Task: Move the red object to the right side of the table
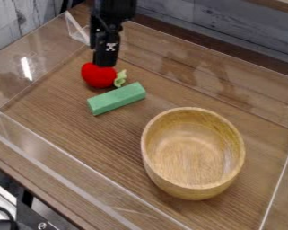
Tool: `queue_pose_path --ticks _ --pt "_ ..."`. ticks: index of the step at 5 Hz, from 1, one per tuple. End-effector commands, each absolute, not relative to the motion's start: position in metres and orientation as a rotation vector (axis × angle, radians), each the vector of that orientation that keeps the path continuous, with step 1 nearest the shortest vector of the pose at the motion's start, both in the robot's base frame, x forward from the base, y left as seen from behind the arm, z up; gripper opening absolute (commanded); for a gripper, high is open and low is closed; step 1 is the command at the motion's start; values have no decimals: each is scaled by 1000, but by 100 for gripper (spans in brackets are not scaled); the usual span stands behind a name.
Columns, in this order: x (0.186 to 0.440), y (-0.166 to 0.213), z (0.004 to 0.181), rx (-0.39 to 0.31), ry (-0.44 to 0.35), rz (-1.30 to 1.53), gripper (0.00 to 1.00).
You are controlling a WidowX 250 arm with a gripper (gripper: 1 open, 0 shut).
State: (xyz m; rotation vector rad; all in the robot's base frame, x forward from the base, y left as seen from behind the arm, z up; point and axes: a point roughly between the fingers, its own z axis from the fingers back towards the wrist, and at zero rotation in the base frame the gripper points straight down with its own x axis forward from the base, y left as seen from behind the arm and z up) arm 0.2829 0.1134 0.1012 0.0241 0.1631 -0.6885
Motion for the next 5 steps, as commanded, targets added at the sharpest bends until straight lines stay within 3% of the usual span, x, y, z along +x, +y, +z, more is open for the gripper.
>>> queue_pose_path --ticks 1,5 --pt "288 131 108 62 116 -684 100" --pt "293 155 63 50 102 -696 100"
